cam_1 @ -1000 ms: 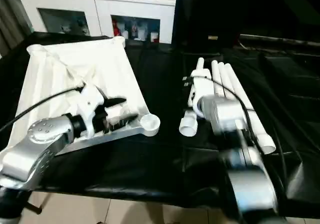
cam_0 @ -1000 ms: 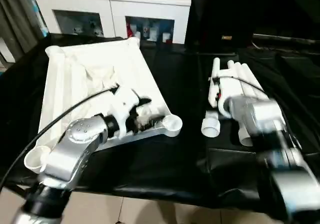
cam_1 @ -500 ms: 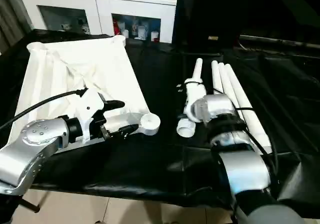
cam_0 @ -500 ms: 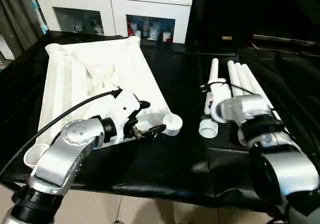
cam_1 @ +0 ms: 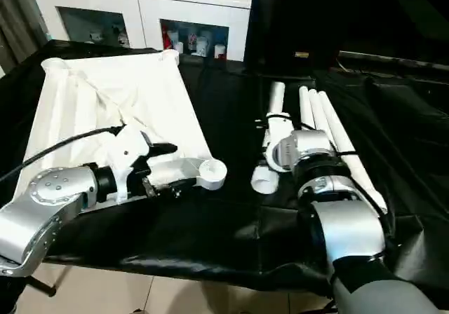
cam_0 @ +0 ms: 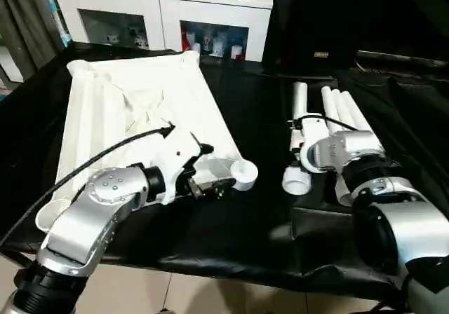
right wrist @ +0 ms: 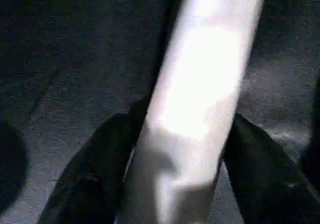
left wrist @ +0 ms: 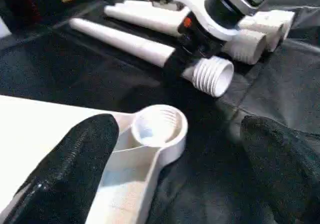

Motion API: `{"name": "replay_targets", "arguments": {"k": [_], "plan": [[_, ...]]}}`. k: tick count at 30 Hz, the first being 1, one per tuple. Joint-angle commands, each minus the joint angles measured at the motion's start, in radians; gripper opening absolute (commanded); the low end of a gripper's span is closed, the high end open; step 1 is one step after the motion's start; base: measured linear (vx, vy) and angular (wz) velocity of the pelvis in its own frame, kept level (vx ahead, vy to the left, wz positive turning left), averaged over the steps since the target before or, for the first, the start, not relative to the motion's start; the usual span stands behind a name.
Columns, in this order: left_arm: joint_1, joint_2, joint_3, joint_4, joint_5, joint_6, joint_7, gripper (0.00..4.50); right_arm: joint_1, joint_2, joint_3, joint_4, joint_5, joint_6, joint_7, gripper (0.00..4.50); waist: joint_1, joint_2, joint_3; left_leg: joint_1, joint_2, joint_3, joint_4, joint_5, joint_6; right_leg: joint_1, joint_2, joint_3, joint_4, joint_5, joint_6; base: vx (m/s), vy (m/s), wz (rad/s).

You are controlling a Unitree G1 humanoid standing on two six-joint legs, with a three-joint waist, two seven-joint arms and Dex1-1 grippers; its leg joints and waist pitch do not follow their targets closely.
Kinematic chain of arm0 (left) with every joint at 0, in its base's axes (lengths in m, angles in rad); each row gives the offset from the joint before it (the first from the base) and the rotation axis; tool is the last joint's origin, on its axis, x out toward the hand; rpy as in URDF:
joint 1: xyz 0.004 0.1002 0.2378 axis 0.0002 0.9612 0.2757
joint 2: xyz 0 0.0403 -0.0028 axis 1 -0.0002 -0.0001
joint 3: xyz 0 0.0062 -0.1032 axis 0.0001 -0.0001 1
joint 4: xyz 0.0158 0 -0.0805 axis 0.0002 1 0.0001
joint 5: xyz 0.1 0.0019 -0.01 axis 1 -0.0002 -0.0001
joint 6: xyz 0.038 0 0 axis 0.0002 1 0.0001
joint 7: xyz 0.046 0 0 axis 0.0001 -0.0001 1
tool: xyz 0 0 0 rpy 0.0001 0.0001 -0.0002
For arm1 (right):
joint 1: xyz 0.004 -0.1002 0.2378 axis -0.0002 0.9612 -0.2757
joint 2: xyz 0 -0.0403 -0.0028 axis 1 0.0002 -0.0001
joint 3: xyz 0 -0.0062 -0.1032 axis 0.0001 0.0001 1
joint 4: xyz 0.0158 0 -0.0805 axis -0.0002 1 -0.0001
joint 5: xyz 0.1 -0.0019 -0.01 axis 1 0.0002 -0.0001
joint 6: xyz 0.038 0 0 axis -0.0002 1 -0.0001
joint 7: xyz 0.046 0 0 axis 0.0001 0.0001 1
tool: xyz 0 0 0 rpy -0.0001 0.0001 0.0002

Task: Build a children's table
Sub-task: Pick table leg

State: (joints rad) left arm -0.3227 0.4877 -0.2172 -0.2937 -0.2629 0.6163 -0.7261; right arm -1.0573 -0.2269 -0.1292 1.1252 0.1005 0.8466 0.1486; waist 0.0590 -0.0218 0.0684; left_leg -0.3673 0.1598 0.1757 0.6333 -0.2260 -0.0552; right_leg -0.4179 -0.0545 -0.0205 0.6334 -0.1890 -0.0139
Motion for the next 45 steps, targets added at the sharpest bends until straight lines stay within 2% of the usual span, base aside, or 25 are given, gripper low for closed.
{"name": "replay_targets", "arguments": {"k": [1, 2, 3, 5, 11, 13, 14, 16, 18, 19, 21, 23, 24, 26, 27, 29, 31, 33, 34, 35, 36, 37, 38, 40, 45], "plan": [[-0.020, -0.002, -0.014, -0.029, -0.013, 0.030, -0.009, 4.50, -0.028, -0.026, -0.026, 0.018, 0.015, -0.003, -0.008, 2.47, 0.002, 0.013, -0.078, 0.008, 0.048, -0.012, -0.076, -0.051, -0.026, 0.065, -0.069, 0.036, -0.046, 0.005, -0.280, 0.000, 0.000, 0.00], [-0.027, -0.010, -0.021, -0.021, -0.013, 0.034, -0.008, 4.50, -0.041, -0.037, -0.040, 0.023, 0.026, -0.001, -0.005, 2.31, 0.004, 0.014, -0.078, 0.008, 0.048, -0.011, -0.075, -0.050, -0.022, 0.064, -0.070, 0.037, -0.046, 0.006, -0.282, 0.000, 0.000, 0.00], [-0.033, -0.015, -0.023, -0.012, -0.013, 0.035, -0.009, 4.50, -0.051, -0.043, -0.050, 0.027, 0.033, 0.000, -0.005, 2.31, 0.002, 0.029, -0.075, 0.008, 0.047, -0.011, -0.074, -0.061, -0.023, 0.062, -0.069, 0.036, -0.052, 0.010, -0.288, 0.000, 0.000, 0.00], [-0.040, -0.020, -0.024, 0.005, -0.007, 0.029, -0.006, 4.50, -0.060, -0.045, -0.061, 0.025, 0.044, 0.005, 0.000, 2.14, 0.006, 0.038, -0.076, 0.007, 0.047, -0.014, -0.074, -0.075, -0.021, 0.065, -0.068, 0.032, -0.051, 0.007, -0.296, 0.000, 0.000, 0.00], [-0.042, -0.037, 0.044, 0.050, -0.013, -0.015, 0.030, 4.50, -0.074, -0.043, -0.135, -0.022, 0.111, 0.034, 0.001, 1.90, 0.011, 0.030, -0.078, -0.001, 0.046, -0.012, -0.069, -0.040, 0.012, 0.070, -0.074, 0.032, -0.051, -0.012, -0.301, 0.000, 0.000, 0.00], [-0.041, -0.064, 0.086, 0.069, -0.027, -0.013, 0.069, 4.50, -0.053, -0.033, -0.149, -0.081, 0.129, 0.030, 0.004, 1.89, 0.010, 0.035, -0.077, 0.003, 0.049, -0.009, -0.068, -0.050, 0.012, 0.064, -0.073, 0.030, -0.054, -0.029, -0.299, 0.000, 0.000, 0.00], [-0.043, -0.093, 0.120, 0.098, -0.027, -0.024, 0.111, 4.50, -0.021, -0.023, -0.167, -0.145, 0.144, 0.000, -0.003, 1.88, 0.011, 0.026, -0.077, 0.003, 0.050, -0.006, -0.068, -0.056, 0.011, 0.066, -0.072, 0.030, -0.057, -0.037, -0.291, 0.000, 0.000, 0.00], [-0.050, -0.106, 0.132, 0.118, -0.017, -0.044, 0.134, 4.50, 0.005, -0.016, -0.174, -0.190, 0.153, -0.028, 0.007, 1.88, 0.016, 0.032, -0.078, 0.002, 0.053, -0.009, -0.070, -0.047, 0.011, 0.067, -0.074, 0.027, -0.054, -0.033, -0.281, 0.000, 0.000, 0.00], [-0.107, -0.188, 0.198, 0.199, -0.036, -0.072, 0.231, 4.50, 0.148, -0.016, -0.118, -0.408, 0.160, -0.144, 0.141, 1.88, 0.021, -0.001, -0.077, -0.004, 0.050, -0.005, -0.072, -0.038, 0.026, 0.073, -0.072, 0.026, -0.058, -0.047, -0.246, 0.000, 0.000, 0.00], [-0.128, -0.219, 0.222, 0.218, -0.044, -0.097, 0.268, 4.50, 0.193, -0.025, -0.087, -0.478, 0.151, -0.165, 0.176, 1.88, 0.040, 0.023, -0.080, 0.012, 0.058, -0.005, -0.068, -0.038, 0.019, 0.060, -0.080, 0.028, -0.058, -0.058, -0.227, 0.000, 0.000, 0.00], [-0.139, -0.239, 0.235, 0.229, -0.047, -0.118, 0.289, 4.50, 0.219, -0.032, -0.068, -0.519, 0.146, -0.172, 0.193, 1.87, 0.039, 0.019, -0.083, 0.005, 0.056, -0.010, -0.073, -0.011, 0.020, 0.068, -0.073, 0.023, -0.053, -0.022, -0.234, 0.000, 0.000, 0.00], [-0.178, -0.274, 0.258, 0.265, -0.072, -0.117, 0.303, 4.50, 0.314, -0.030, -0.071, -0.687, 0.182, -0.220, 0.244, 1.87, 0.040, 0.035, -0.080, 0.005, 0.055, -0.012, -0.072, -0.036, 0.010, 0.065, -0.075, 0.023, -0.057, -0.047, -0.234, 0.000, 0.000, 0.00], [-0.184, -0.281, 0.261, 0.270, -0.080, -0.117, 0.297, 4.50, 0.341, -0.026, -0.076, -0.733, 0.196, -0.245, 0.263, 1.87, 0.043, 0.035, -0.078, 0.007, 0.056, -0.009, -0.073, -0.052, 0.010, 0.063, -0.074, 0.024, -0.066, -0.059, -0.222, 0.000, 0.000, 0.00], [-0.209, -0.285, 0.244, 0.256, -0.109, -0.061, 0.249, 4.50, 0.427, -0.039, -0.070, -0.898, 0.246, -0.264, 0.339, 1.87, 0.043, 0.042, -0.082, 0.006, 0.058, -0.015, -0.075, -0.059, 0.011, 0.066, -0.075, 0.021, -0.058, -0.045, -0.215, 0.000, 0.000, 0.00], [-0.223, -0.296, 0.249, 0.242, -0.158, -0.016, 0.218, 4.50, 0.460, -0.051, -0.067, -0.967, 0.283, -0.258, 0.396, 1.87, 0.043, 0.035, -0.080, 0.006, 0.058, -0.014, -0.076, -0.062, 0.016, 0.068, -0.075, 0.022, -0.063, -0.044, -0.212, 0.000, 0.000, 0.00], [-0.249, -0.379, 0.299, 0.224, -0.314, 0.114, 0.226, 4.50, 0.568, -0.062, -0.081, -1.114, 0.384, -0.248, 0.524, 1.87, 0.047, 0.035, -0.078, 0.000, 0.056, -0.011, -0.072, -0.059, 0.031, 0.073, -0.077, 0.025, -0.060, -0.036, -0.235, 0.000, 0.000, 0.00], [-0.261, -0.402, 0.290, 0.214, -0.331, 0.146, 0.242, 4.50, 0.594, -0.061, -0.098, -1.173, 0.464, -0.180, 0.565, 1.87, 0.052, 0.036, -0.079, -0.005, 0.059, -0.017, -0.071, -0.052, 0.054, 0.075, -0.079, 0.022, -0.061, -0.028, -0.257, 0.000, 0.000, 0.00], [-0.260, -0.415, 0.275, 0.205, -0.364, 0.181, 0.233, 4.50, 0.620, -0.054, -0.110, -1.212, 0.531, -0.126, 0.606, 1.87, 0.047, 0.049, -0.076, -0.005, 0.054, -0.017, -0.072, -0.072, 0.062, 0.071, -0.075, 0.019, -0.073, -0.097, -0.247, 0.000, 0.000, 0.00], [-0.260, -0.415, 0.275, 0.205, -0.364, 0.181, 0.233, 4.50, 0.620, -0.054, -0.110, -1.212, 0.531, -0.126, 0.606, 1.87, 0.043, 0.043, -0.075, -0.004, 0.052, -0.015, -0.071, -0.083, 0.062, 0.072, -0.074, 0.019, -0.078, -0.124, -0.240, 0.000, 0.000, 0.00], [-0.263, -0.425, 0.270, 0.209, -0.376, 0.187, 0.232, 4.50, 0.636, -0.058, -0.107, -1.223, 0.544, -0.123, 0.620, 1.87, 0.036, 0.037, -0.069, -0.007, 0.048, -0.016, -0.075, -0.107, 0.053, 0.072, -0.073, 0.016, -0.090, -0.241, -0.203, 0.000, 0.000, 0.00], [-0.271, -0.437, 0.274, 0.212, -0.414, 0.213, 0.223, 4.50, 0.653, -0.054, -0.099, -1.232, 0.552, -0.124, 0.626, 1.87, 0.036, 0.040, -0.069, -0.002, 0.048, -0.015, -0.074, -0.117, 0.048, 0.069, -0.075, 0.016, -0.097, -0.292, -0.188, 0.000, 0.000, 0.00], [-0.281, -0.450, 0.277, 0.215, -0.444, 0.225, 0.213, 4.50, 0.661, -0.051, -0.094, -1.238, 0.556, -0.124, 0.626, 1.87, 0.032, 0.027, -0.067, -0.002, 0.046, -0.013, -0.074, -0.118, 0.039, 0.069, -0.077, 0.016, -0.105, -0.372, -0.161, 0.000, 0.000, 0.00], [-0.292, -0.474, 0.290, 0.204, -0.514, 0.269, 0.201, 4.50, 0.680, -0.050, -0.084, -1.259, 0.559, -0.129, 0.621, 1.87, 0.033, 0.041, -0.068, 0.002, 0.047, -0.013, -0.073, -0.110, 0.030, 0.064, -0.076, 0.017, -0.109, -0.395, -0.146, 0.000, 0.000, 0.00], [-0.294, -0.480, 0.294, 0.199, -0.532, 0.282, 0.199, 4.50, 0.685, -0.051, -0.082, -1.266, 0.561, -0.128, 0.620, 1.87, 0.034, 0.039, -0.071, 0.002, 0.049, -0.017, -0.076, -0.099, 0.028, 0.063, -0.074, 0.016, -0.106, -0.373, -0.147, 0.000, 0.000, 0.00], [-0.315, -0.486, 0.286, 0.199, -0.558, 0.317, 0.173, 4.50, 0.712, -0.087, -0.061, -1.324, 0.600, -0.074, 0.642, 1.87, 0.029, 0.051, -0.075, 0.000, 0.051, -0.020, -0.076, -0.072, 0.042, 0.066, -0.068, 0.013, -0.099, -0.274, -0.156, 0.000, 0.000, 0.00]]}}
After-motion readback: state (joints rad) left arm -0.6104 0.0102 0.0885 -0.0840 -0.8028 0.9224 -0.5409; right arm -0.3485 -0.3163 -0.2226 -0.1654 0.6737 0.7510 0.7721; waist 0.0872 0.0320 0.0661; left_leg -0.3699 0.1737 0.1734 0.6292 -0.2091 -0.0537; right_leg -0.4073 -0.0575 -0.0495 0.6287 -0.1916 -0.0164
